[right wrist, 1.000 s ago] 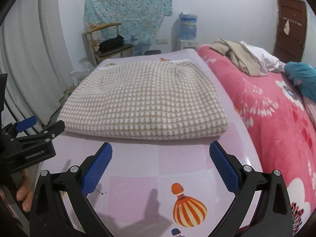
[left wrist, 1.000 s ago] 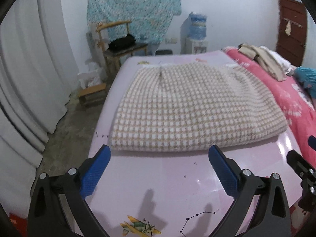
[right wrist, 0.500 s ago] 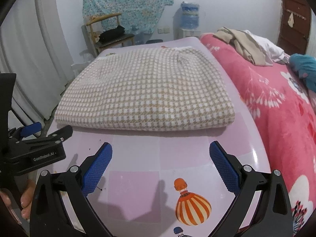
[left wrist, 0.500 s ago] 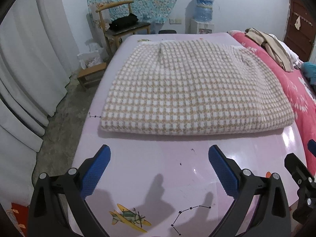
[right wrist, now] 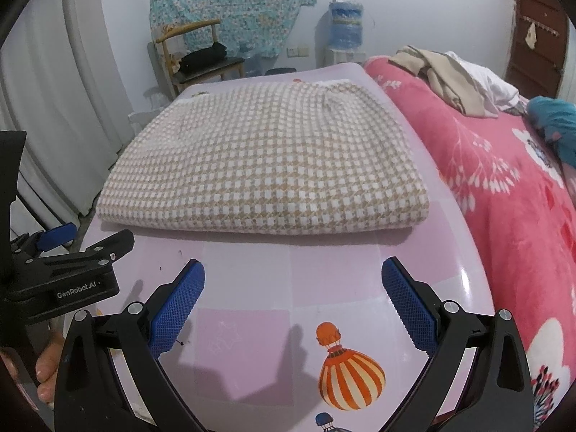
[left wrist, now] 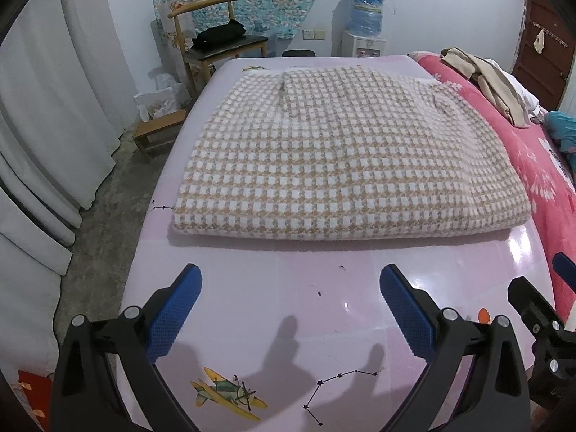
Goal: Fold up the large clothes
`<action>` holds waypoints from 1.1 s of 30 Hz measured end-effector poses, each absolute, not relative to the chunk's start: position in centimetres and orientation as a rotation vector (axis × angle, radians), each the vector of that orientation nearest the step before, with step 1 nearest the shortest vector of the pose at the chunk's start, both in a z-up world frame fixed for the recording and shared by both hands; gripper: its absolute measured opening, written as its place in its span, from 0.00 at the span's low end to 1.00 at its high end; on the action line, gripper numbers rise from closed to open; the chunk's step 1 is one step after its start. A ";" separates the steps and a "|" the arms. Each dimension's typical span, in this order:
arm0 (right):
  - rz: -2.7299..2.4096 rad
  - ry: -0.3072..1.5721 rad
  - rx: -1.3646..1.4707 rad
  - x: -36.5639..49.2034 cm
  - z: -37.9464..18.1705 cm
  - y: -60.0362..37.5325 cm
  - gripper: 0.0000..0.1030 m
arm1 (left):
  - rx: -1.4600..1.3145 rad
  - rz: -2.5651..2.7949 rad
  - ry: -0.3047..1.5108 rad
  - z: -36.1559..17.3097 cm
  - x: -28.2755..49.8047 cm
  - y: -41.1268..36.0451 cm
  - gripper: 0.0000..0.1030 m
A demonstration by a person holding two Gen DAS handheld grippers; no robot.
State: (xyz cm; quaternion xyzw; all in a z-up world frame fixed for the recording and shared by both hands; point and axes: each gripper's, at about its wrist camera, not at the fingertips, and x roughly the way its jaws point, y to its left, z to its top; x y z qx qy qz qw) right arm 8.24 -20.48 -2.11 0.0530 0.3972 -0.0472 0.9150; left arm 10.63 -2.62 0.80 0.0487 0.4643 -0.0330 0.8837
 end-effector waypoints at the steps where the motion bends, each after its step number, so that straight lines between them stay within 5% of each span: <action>1: -0.097 0.818 0.109 8.2 -2.1 -20.5 0.92 | 0.101 -0.072 0.966 0.8 10.6 -2.7 0.95; 33: -0.089 0.819 0.101 8.3 -1.9 -20.5 0.92 | 0.090 -0.079 0.967 1.0 10.4 -2.6 0.95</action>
